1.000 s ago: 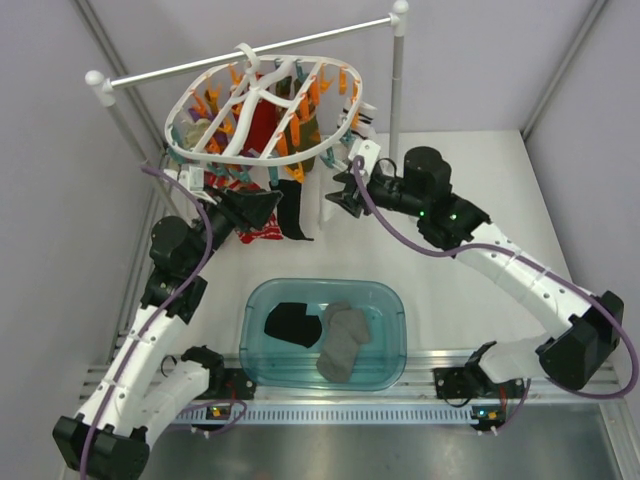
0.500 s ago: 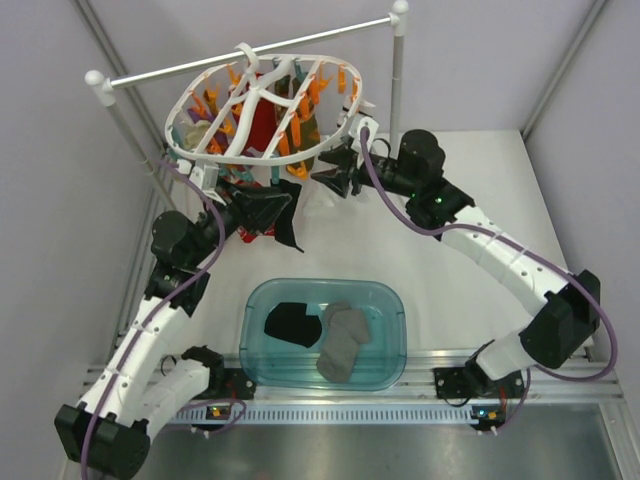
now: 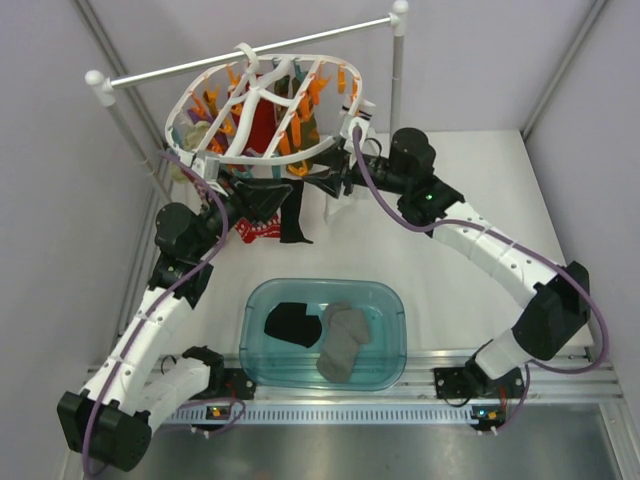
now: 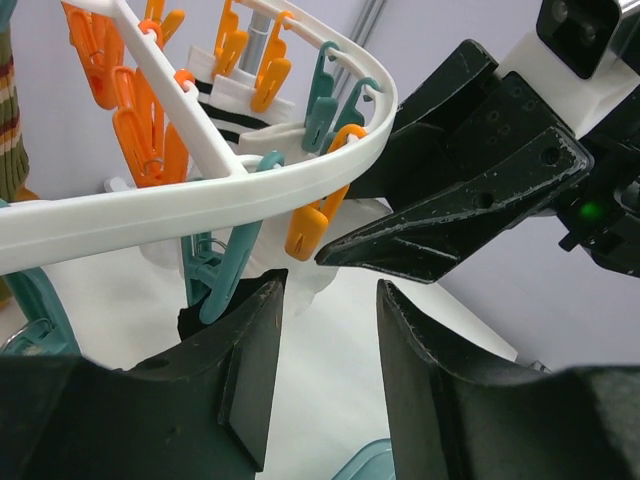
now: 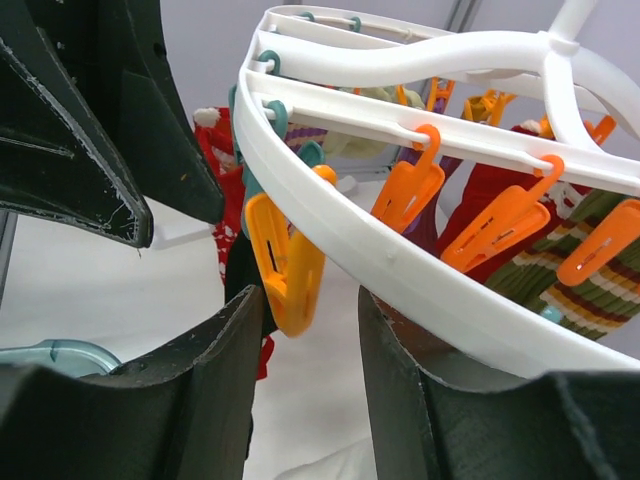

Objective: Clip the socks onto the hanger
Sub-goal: Open the clamp at the hanger.

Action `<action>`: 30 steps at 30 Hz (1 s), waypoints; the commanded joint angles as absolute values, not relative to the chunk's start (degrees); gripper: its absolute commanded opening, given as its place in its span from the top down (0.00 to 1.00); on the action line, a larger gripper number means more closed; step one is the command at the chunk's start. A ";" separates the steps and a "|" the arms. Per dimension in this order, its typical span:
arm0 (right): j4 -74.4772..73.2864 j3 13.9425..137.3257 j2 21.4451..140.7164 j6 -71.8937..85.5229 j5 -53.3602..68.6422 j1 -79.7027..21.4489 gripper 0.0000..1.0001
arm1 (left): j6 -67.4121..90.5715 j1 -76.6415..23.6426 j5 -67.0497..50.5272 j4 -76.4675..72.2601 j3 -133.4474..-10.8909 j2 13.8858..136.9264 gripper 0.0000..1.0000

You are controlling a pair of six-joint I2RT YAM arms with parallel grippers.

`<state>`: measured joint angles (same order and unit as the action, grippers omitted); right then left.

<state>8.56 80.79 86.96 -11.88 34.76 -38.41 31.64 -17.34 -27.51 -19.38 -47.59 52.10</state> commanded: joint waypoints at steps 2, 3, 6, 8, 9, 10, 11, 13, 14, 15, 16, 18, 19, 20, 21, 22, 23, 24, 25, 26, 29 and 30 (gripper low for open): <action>12.30 84.11 87.98 -12.04 37.00 -39.81 0.57 | 34.00 -17.49 -26.98 -24.34 -49.92 52.38 0.52; 12.65 84.29 88.15 -11.87 36.83 -40.08 0.57 | 34.36 -17.49 -27.07 -24.43 -50.10 52.56 0.52; 13.09 84.90 88.85 -11.43 36.30 -40.60 0.57 | 35.33 -17.58 -26.81 -24.61 -50.19 52.91 0.52; 13.18 85.34 89.03 -11.43 35.77 -40.78 0.59 | 35.94 -17.49 -26.72 -24.70 -50.45 53.17 0.52; 13.27 85.52 89.03 -11.34 35.60 -40.96 0.64 | 36.12 -17.49 -26.63 -24.78 -50.62 53.35 0.52; 13.45 85.43 89.12 -11.25 35.33 -41.04 0.67 | 36.47 -17.49 -26.28 -24.79 -50.80 53.52 0.52; 13.45 85.52 88.95 -10.90 34.98 -41.31 0.74 | 37.26 -17.49 -25.93 -24.79 -51.06 53.70 0.52; 13.27 85.52 88.60 -10.55 34.28 -41.66 0.81 | 38.40 -17.58 -24.71 -24.70 -51.41 53.88 0.52; 13.18 85.26 88.42 -10.37 34.02 -41.83 0.84 | 38.84 -17.58 -24.09 -24.44 -51.68 53.88 0.51; 13.10 85.17 88.33 -10.28 33.49 -42.27 0.89 | 39.20 -17.67 -23.47 -24.00 -51.85 53.96 0.51; 12.92 85.08 87.98 -10.28 32.79 -42.62 0.91 | 39.63 -17.75 -22.94 -23.39 -52.03 53.96 0.50; 12.48 84.64 87.72 -10.55 31.82 -43.42 0.96 | 40.16 -18.02 -21.27 -22.59 -52.29 53.96 0.48; 12.39 84.38 87.37 -10.63 31.38 -43.59 0.98 | 40.25 -18.10 -21.01 -22.07 -52.38 54.05 0.48; 12.39 83.85 87.28 -10.63 31.03 -43.85 0.99 | 40.17 -18.45 -20.31 -21.54 -52.56 54.05 0.48; 12.48 83.67 87.19 -10.72 30.68 -44.21 1.00 | 40.08 -18.54 -19.00 -21.27 -52.65 53.97 0.48; 12.48 83.41 86.84 -10.81 30.33 -44.38 1.00 | 39.64 -18.72 -18.38 -20.31 -52.82 53.96 0.48; 12.39 82.89 86.66 -10.72 30.32 -44.56 1.00 | 39.38 -18.81 -17.59 -19.95 -53.17 53.96 0.48; 12.31 82.71 86.66 -10.72 30.24 -44.56 1.00 | 39.20 -18.81 -16.62 -19.69 -53.17 53.79 0.48; 12.22 82.62 86.31 -10.72 29.89 -44.73 0.99 | 38.68 -18.81 -16.44 -19.51 -53.26 53.79 0.48; 12.13 82.36 86.31 -10.81 29.53 -44.65 0.97 | 38.41 -18.81 -16.26 -19.16 -53.35 53.88 0.48; 12.13 82.00 86.13 -10.90 28.13 -44.65 0.77 | 38.15 -18.81 -15.91 -18.90 -53.35 54.05 0.48; 12.13 81.91 86.13 -11.07 27.78 -44.65 0.76 | 38.14 -18.81 -15.65 -18.81 -53.35 54.23 0.48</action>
